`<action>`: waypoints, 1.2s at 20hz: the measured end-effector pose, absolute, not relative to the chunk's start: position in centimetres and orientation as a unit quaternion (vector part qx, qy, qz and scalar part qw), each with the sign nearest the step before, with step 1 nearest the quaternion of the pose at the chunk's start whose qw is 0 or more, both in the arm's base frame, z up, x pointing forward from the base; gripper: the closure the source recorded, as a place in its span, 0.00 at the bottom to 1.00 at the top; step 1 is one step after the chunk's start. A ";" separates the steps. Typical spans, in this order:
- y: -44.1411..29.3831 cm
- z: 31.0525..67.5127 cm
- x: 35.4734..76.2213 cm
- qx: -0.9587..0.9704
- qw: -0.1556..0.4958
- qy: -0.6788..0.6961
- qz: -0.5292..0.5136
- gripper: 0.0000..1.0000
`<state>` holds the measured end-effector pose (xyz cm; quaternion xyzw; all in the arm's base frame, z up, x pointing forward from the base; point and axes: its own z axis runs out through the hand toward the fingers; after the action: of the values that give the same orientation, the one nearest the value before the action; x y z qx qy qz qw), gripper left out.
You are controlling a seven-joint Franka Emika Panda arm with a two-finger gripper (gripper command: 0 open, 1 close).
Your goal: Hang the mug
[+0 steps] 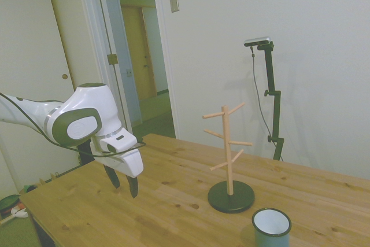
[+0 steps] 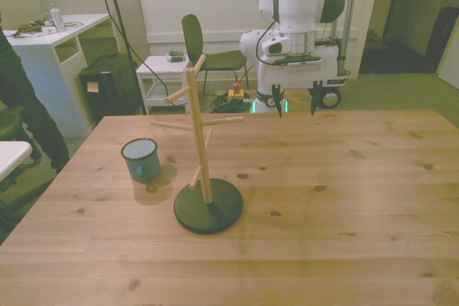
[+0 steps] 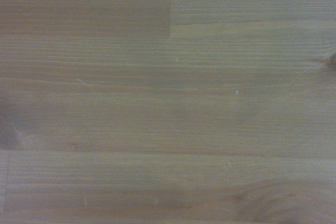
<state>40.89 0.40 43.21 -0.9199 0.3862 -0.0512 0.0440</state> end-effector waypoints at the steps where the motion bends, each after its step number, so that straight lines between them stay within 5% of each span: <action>1: 0.4 43.2 40.9 -0.920 0.044 0.386 -0.051 0.00; 6: -2.3 43.5 40.9 -0.912 0.050 0.403 -0.054 0.00; 15: -17.7 48.0 40.6 -0.886 0.057 0.451 -0.090 0.00; 24: -30.2 50.2 44.5 -0.874 0.036 0.477 -0.082 0.00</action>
<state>44.47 -30.20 50.23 -0.8741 0.4774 -0.0821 0.0359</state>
